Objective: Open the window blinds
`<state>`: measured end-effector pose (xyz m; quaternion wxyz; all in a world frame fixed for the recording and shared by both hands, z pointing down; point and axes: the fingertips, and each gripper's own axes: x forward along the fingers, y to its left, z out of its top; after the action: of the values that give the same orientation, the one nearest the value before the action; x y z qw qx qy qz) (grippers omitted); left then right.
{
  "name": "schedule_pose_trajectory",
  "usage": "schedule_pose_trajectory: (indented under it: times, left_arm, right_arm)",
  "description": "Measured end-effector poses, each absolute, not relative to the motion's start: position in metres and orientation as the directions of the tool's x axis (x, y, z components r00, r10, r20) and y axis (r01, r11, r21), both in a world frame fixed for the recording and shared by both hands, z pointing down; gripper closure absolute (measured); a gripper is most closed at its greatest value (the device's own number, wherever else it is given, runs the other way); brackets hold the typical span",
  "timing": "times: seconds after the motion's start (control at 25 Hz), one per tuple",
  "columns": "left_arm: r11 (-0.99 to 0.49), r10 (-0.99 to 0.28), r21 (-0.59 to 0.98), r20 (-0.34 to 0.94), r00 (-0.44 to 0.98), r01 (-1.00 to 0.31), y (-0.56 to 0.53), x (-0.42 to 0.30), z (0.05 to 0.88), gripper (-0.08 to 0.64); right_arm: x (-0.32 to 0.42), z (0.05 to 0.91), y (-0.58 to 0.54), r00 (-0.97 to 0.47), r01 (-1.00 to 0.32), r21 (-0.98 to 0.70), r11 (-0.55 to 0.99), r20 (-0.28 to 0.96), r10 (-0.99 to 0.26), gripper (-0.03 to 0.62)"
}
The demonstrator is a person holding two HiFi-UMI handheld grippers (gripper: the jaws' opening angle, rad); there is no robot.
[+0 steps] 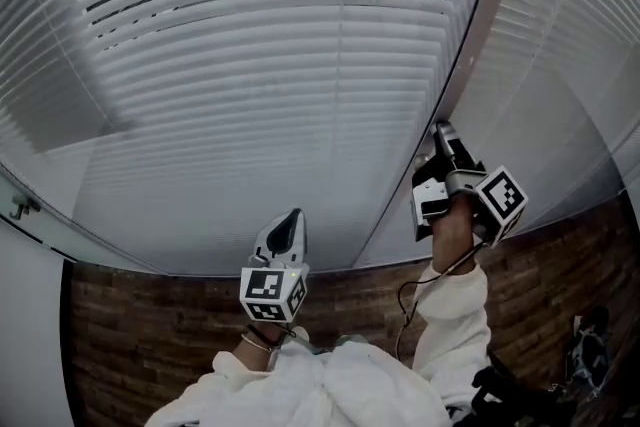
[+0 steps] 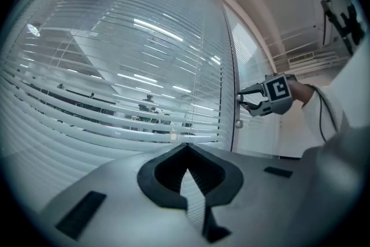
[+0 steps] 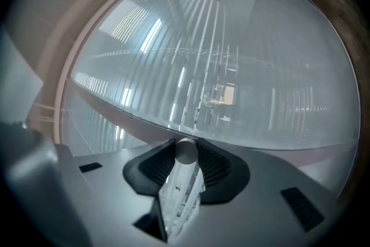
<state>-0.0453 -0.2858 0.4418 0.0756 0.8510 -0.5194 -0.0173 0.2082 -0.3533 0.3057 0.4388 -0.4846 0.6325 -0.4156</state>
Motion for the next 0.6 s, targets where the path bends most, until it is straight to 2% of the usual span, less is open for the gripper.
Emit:
schedule_pose_trajectory:
  times: [0.32,0.6]
  left_arm:
    - [-0.441,-0.891,0.149,0.048,0.452,-0.885,-0.289,-0.049,0.442,0.563]
    - [-0.441,-0.892,0.137,0.047,0.450,-0.887,-0.290,-0.050,0.441,0.561]
  right_arm:
    - [0.216,0.317,-0.355,-0.117,0.022,-0.983,0.184,-0.185,-0.976,0.459]
    - [0.215,0.323,-0.356,-0.093,0.296,-0.934,0.198,-0.235,-0.968,0.460]
